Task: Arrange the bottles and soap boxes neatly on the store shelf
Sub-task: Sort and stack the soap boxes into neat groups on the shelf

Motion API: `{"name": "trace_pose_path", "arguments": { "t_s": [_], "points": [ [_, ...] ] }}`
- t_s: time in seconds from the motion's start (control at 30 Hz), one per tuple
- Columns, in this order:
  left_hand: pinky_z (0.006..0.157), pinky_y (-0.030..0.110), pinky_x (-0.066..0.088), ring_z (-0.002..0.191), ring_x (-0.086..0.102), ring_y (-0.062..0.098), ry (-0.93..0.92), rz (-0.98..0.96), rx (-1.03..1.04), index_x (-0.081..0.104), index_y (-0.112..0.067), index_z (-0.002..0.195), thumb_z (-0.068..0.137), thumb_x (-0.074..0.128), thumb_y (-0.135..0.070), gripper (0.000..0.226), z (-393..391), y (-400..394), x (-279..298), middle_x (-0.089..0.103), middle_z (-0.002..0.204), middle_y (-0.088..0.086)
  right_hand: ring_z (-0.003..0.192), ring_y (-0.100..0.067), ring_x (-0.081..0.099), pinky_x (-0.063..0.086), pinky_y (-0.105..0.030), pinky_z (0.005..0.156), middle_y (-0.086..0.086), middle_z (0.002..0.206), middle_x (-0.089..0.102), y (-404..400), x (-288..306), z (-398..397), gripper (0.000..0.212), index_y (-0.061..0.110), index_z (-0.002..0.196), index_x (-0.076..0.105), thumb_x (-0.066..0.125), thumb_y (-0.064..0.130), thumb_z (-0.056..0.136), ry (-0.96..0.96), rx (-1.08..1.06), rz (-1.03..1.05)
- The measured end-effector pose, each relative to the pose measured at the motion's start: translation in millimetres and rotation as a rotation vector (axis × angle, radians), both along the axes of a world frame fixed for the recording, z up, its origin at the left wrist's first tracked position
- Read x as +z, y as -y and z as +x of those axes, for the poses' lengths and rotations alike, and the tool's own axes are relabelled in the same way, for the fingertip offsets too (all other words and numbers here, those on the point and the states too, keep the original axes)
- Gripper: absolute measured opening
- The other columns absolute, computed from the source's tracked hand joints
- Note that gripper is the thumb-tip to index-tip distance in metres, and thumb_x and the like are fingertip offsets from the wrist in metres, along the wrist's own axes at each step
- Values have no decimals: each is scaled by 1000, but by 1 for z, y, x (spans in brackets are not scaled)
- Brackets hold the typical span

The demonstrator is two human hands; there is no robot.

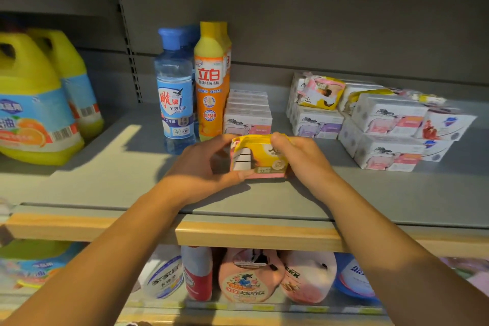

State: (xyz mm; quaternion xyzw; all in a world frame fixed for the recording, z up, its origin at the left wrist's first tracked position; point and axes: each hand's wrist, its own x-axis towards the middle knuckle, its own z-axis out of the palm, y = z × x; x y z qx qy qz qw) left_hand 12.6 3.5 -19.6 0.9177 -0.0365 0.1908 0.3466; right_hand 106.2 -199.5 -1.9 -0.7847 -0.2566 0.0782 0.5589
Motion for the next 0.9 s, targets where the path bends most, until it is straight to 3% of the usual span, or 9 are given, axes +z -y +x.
{"name": "trace_pose_path", "arguments": {
  "t_s": [0.1, 0.17, 0.27, 0.37, 0.47, 0.6, 0.73, 0.83, 0.9],
  "points": [
    [82, 16, 53, 92, 66, -7, -47, -129, 5, 64, -40, 109, 80, 76, -38, 31, 1, 0, 1, 71, 102, -25, 58, -5, 68, 45, -17, 45, 4, 69, 74, -14, -6, -7, 55, 29, 68, 73, 43, 75, 77, -51, -45, -17],
    [74, 16, 55, 84, 71, 3, -71, -312, -25, 66, -37, 104, 87, 71, -26, 21, 2, -1, 3, 74, 98, -18, 56, -10, 67, 42, -18, 41, 0, 72, 74, -15, -10, -6, 52, 25, 77, 71, 44, 70, 81, -94, -19, 60],
    [69, 34, 59, 72, 71, 27, -65, -469, -28, 65, -22, 113, 94, 62, -22, 19, 0, 0, 7, 75, 98, 3, 60, -19, 67, 43, -21, 46, -3, 83, 75, -11, -14, -5, 31, 24, 93, 68, 55, 51, 88, -97, 77, 110],
    [63, 29, 56, 58, 66, 21, -68, -482, 31, 64, -24, 105, 97, 57, -28, 12, 0, 1, 9, 75, 87, 1, 56, -17, 65, 43, -20, 44, -3, 83, 76, -12, -15, -4, 28, 22, 97, 68, 56, 46, 91, -127, 72, 109],
    [59, 27, 53, 53, 62, 19, -86, -446, 49, 67, -19, 95, 99, 51, -31, 21, 1, 2, 10, 74, 75, 4, 49, -13, 60, 42, -20, 41, -4, 85, 76, -14, -12, -2, 31, 23, 102, 68, 54, 48, 90, -185, 63, 115],
    [56, 23, 51, 52, 61, 18, -92, -402, 57, 68, -18, 91, 100, 48, -33, 26, 0, 3, 10, 71, 68, 5, 44, -11, 55, 43, -21, 40, -5, 84, 76, -12, -14, 1, 33, 21, 101, 69, 54, 48, 89, -195, 82, 121],
    [59, 21, 52, 56, 64, 14, -78, -350, 41, 66, -25, 100, 98, 53, -35, 16, 1, 0, 8, 74, 80, -5, 43, -10, 52, 43, -21, 41, -3, 89, 76, -12, -16, 1, 32, 23, 106, 67, 56, 45, 87, -170, 103, 132],
    [70, 24, 53, 71, 69, 8, -69, -350, 48, 63, -31, 109, 89, 69, -31, 21, 2, 0, 5, 75, 85, -9, 48, -12, 55, 47, -25, 47, 2, 95, 75, -11, -18, -3, 20, 26, 111, 64, 59, 32, 92, -51, 81, 145],
    [78, 23, 51, 85, 68, 3, -21, -298, 115, 64, -36, 102, 83, 75, -31, 23, 3, 0, 4, 74, 91, -13, 66, -8, 66, 52, -25, 59, 7, 102, 73, -9, -17, -6, 21, 29, 114, 61, 62, 26, 93, 26, 36, 140]
  ]
}}
